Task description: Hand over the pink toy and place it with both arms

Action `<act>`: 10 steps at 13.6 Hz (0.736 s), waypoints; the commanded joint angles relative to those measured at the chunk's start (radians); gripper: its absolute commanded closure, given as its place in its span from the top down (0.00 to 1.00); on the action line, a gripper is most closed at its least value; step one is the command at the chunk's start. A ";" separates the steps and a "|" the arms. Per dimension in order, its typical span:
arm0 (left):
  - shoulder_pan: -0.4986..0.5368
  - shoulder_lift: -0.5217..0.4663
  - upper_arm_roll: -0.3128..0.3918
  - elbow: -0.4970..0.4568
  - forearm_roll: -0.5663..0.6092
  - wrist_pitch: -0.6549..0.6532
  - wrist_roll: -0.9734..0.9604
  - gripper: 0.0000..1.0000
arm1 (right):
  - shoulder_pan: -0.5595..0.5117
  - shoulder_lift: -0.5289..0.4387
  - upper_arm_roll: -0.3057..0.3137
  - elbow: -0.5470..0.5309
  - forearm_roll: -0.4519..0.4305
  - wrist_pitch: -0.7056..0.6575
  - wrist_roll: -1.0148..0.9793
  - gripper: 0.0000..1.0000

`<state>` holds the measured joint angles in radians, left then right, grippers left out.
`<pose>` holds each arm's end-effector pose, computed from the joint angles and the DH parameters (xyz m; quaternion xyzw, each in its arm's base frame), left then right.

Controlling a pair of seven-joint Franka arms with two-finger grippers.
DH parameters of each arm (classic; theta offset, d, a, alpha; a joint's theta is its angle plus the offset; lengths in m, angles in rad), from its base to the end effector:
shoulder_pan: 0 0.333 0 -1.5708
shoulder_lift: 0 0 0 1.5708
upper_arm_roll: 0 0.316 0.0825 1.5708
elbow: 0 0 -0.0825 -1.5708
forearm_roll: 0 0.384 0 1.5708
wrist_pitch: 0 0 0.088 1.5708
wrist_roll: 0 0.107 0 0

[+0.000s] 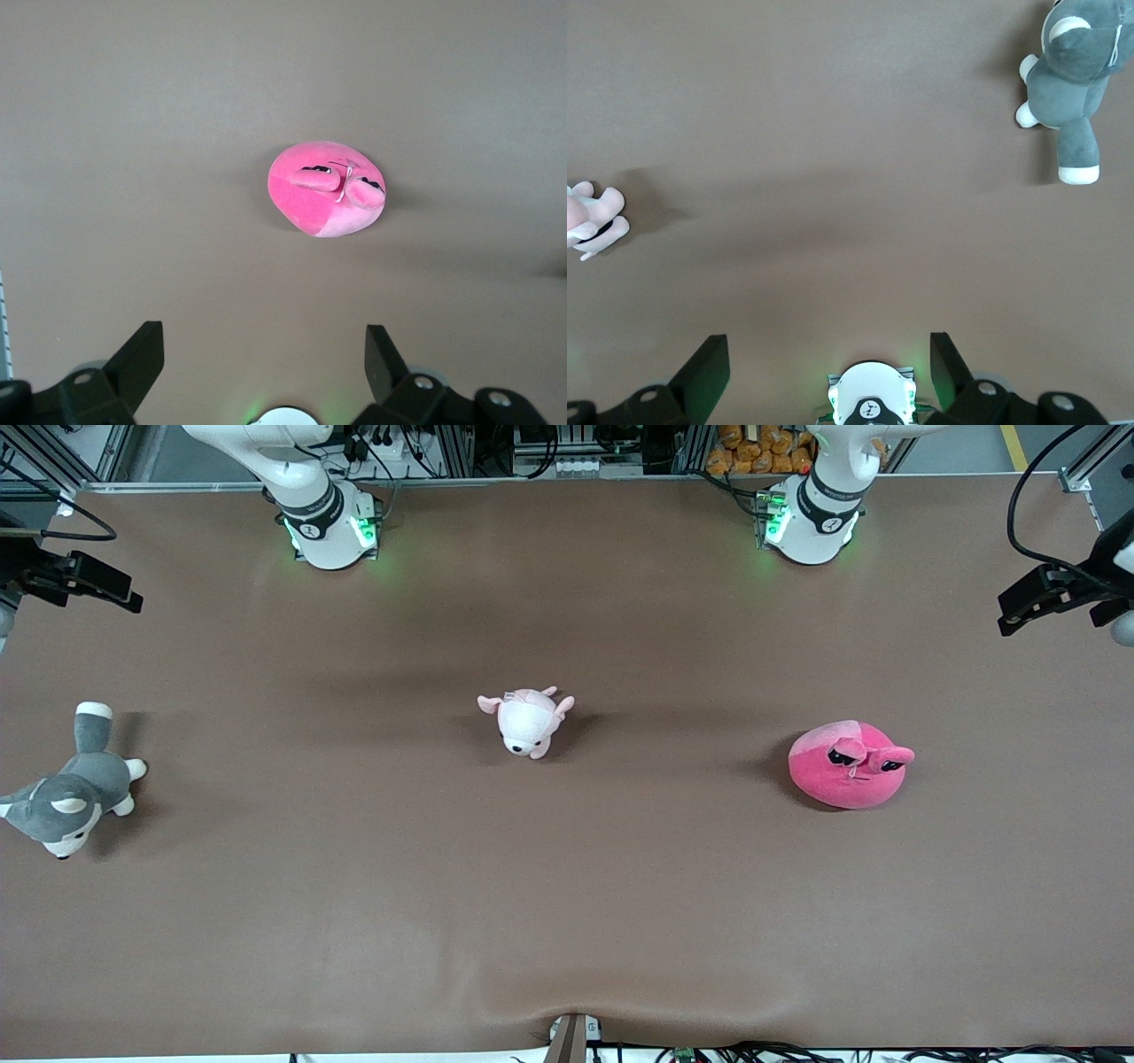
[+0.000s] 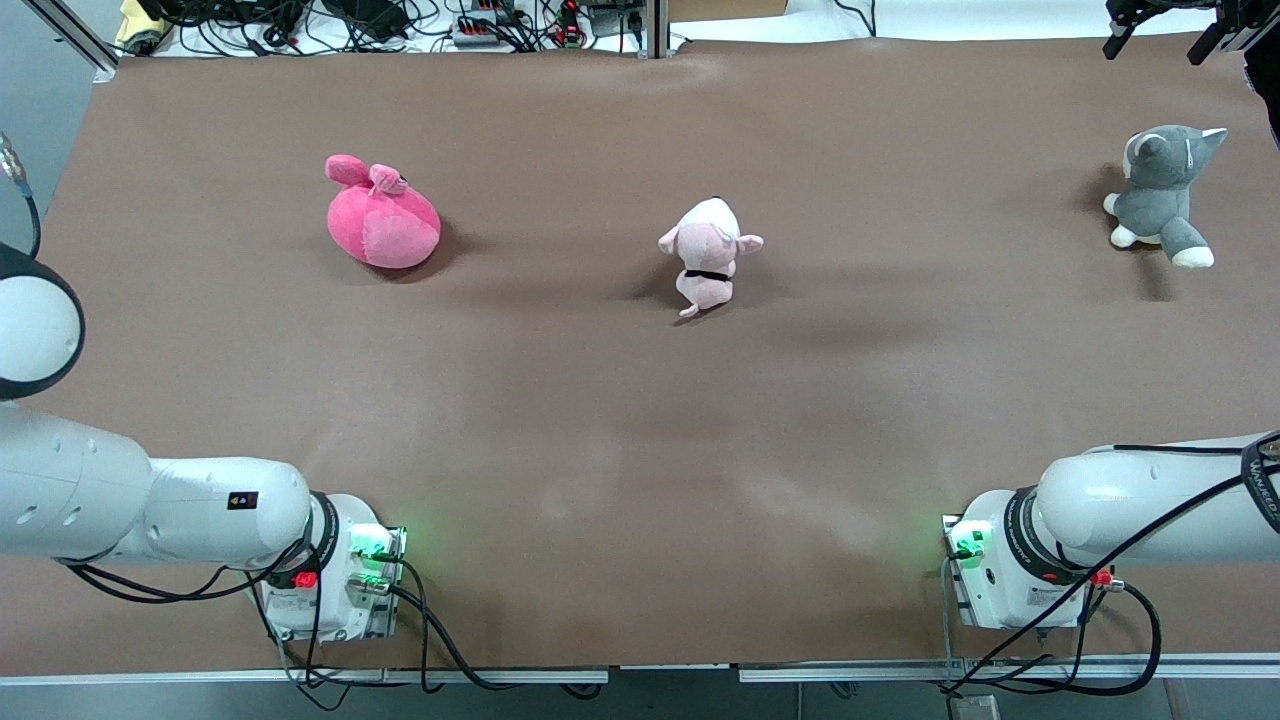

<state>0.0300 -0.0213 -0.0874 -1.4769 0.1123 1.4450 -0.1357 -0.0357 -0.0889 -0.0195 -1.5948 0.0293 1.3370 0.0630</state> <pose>0.5344 -0.0182 0.6696 -0.9973 -0.0458 -0.0002 0.0569 0.5001 -0.0245 0.6421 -0.9947 0.0566 0.0844 0.0150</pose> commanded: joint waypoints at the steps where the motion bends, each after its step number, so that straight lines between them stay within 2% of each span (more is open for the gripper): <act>1: 0.013 0.001 -0.002 0.018 -0.029 -0.020 -0.039 1.00 | -0.009 -0.012 0.010 -0.013 -0.005 0.001 0.000 1.00; 4: 0.013 0.003 -0.002 0.017 -0.054 -0.028 -0.113 1.00 | -0.007 -0.012 0.010 -0.013 -0.005 0.001 0.000 1.00; 10: 0.014 0.004 -0.002 0.020 -0.054 -0.051 -0.133 1.00 | -0.007 -0.012 0.010 -0.013 -0.005 0.001 0.000 1.00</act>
<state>0.0406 -0.0213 -0.0875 -1.4769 0.0743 1.4135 -0.2528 -0.0356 -0.0889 -0.0190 -1.5951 0.0293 1.3370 0.0630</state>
